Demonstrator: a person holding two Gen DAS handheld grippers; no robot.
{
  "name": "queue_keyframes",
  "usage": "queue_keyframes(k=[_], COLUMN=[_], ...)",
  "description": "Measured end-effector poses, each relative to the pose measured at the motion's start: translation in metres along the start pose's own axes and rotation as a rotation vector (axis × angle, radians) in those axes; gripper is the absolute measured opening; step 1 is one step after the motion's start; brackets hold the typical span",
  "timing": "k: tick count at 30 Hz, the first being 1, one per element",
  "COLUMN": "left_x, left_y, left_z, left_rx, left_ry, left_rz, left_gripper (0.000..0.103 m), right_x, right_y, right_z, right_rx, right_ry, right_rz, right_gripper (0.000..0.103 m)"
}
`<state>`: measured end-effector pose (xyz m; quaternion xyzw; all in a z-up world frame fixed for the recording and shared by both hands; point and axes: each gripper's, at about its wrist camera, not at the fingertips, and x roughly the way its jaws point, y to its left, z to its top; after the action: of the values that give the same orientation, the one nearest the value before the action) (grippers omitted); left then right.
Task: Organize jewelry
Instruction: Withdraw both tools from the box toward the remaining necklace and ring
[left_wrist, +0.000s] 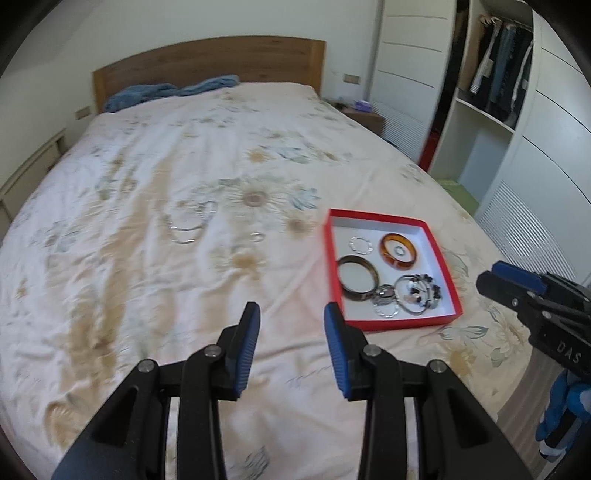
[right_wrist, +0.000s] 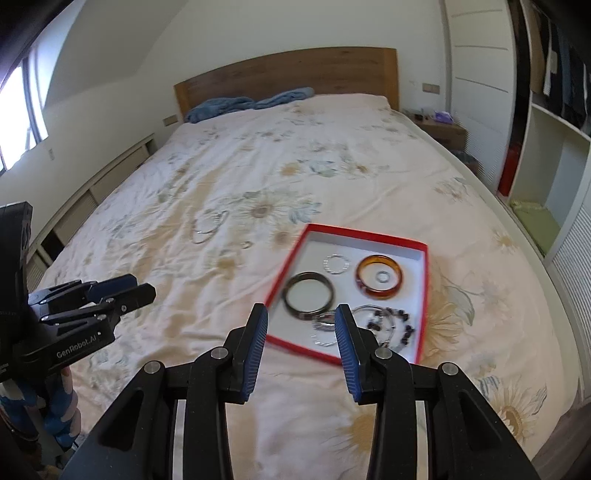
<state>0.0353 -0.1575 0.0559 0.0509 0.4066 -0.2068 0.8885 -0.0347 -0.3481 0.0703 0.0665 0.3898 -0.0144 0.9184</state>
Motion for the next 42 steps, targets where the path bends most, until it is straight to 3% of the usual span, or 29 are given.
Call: queue_keyframes(k=[3,15,28,37,39,41,42], left_x=[-0.017,-0.05,-0.016,0.008,0.009,0.012,0.014], left_y=[0.01,0.049,0.089,0.095,0.095,0.094,0.094], left_z=[-0.006,-0.026,-0.029,-0.03,-0.03,-0.03,-0.03], left_rx=[-0.025,-0.075,-0.144,-0.154,-0.149,-0.141,-0.137], left_ry=[-0.023,-0.063,-0.008,0.018,0.02,0.02,0.02], left_rz=[0.031,0.111,0.157,0.191,0.194,0.196,0.198], left_gripper=[0.042,0.042,0.042,0.042,0.042,0.042,0.042], right_x=[-0.009,-0.014,0.034,0.064,0.068,0.072,0.073], right_y=[0.019,0.076,0.096,0.093,0.092,0.09,0.09], right_z=[-0.004,-0.02,-0.015,-0.014,-0.015,-0.017,-0.017], right_rx=[-0.022,-0.078,-0.098,-0.085,-0.075,-0.063,-0.059], right_ry=[-0.003,0.014,0.073,0.112,0.119,0.124,0.123], right_rz=[0.01,0.041,0.084,0.106,0.11,0.115,0.116], right_gripper=[0.042,0.042,0.042,0.042,0.045,0.062,0.065])
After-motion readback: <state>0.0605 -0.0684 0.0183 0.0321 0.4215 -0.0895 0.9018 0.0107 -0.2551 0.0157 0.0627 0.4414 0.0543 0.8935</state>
